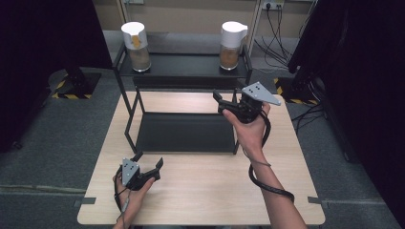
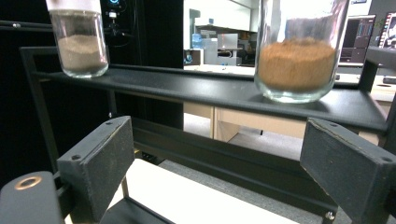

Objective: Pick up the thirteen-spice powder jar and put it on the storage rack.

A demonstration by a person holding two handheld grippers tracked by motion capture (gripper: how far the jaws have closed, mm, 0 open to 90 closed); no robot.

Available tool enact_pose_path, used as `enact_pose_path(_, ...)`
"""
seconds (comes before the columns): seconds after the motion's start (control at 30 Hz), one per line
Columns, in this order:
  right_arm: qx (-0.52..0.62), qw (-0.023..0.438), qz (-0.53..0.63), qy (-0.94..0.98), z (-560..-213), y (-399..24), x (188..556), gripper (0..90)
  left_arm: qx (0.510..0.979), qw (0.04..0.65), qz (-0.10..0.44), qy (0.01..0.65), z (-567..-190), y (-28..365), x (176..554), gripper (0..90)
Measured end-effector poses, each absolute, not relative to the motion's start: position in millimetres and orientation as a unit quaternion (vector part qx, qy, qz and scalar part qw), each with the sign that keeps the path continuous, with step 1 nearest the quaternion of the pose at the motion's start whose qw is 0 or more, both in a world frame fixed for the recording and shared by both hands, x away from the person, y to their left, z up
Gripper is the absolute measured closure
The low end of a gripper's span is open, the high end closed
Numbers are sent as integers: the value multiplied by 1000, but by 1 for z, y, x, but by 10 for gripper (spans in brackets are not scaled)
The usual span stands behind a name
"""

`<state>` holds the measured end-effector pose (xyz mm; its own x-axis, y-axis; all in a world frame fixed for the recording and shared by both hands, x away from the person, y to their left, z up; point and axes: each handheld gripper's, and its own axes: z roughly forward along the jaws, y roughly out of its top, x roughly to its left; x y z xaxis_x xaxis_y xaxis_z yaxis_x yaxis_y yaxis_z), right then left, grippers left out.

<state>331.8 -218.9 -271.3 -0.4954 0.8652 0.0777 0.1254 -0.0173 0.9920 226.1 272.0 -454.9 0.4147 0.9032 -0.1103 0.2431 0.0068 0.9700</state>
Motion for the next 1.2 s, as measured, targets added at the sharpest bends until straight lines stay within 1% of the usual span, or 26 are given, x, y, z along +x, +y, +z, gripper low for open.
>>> enact_pose_path(1.2,410,284,576,648,-316,-221,317,100,637,549,303,448,-455,272,226,123)
